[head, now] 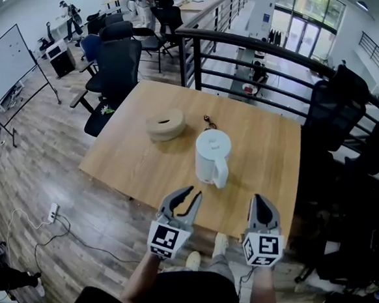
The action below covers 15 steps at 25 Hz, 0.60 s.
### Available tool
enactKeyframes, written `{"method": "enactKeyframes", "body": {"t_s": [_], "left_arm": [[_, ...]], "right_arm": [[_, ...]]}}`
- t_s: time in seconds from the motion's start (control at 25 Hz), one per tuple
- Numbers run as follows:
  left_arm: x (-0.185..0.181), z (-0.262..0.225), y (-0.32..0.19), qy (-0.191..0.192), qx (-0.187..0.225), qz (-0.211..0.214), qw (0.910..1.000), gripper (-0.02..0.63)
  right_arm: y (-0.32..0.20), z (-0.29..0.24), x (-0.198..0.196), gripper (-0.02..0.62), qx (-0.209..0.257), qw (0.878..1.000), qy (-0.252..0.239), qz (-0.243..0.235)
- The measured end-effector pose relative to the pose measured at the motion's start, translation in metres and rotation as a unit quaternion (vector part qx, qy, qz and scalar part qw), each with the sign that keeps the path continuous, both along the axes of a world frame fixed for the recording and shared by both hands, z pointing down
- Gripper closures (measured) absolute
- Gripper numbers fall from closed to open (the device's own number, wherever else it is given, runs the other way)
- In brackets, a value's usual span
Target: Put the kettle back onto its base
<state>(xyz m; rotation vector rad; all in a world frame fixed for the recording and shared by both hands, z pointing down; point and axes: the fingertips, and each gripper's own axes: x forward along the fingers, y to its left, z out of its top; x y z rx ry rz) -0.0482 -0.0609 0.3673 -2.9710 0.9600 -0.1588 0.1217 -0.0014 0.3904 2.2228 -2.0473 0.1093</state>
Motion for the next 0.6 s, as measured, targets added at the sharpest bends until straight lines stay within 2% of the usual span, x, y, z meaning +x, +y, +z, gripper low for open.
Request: {"method": "enactKeyframes", "body": {"t_s": [0.12,0.28,0.44,0.6], "left_arm": [[-0.008,-0.003,0.008,-0.001,0.003,-0.001,1.0000,0.543],[-0.019,0.000,0.016,-0.002,-0.018,-0.004,0.9998,0.572],[-0.026,-0.005,0.019,0.000,-0.009,-0.004,0.9999,0.593],[-0.028,-0.008,0.022,0.001,-0.007,-0.002,1.0000,0.601]], "right_arm": [[0.009,-0.004,-0.010,0.597,0.005,1.000,0.004,0.001],[0.022,-0.004,-0.022,0.597,-0.014,1.000,0.006,0.006],[0.027,-0.008,-0.031,0.597,0.011,1.000,0.004,0.000],[0.033,-0.007,-0.036,0.597,-0.009,1.000,0.004,0.004]]}}
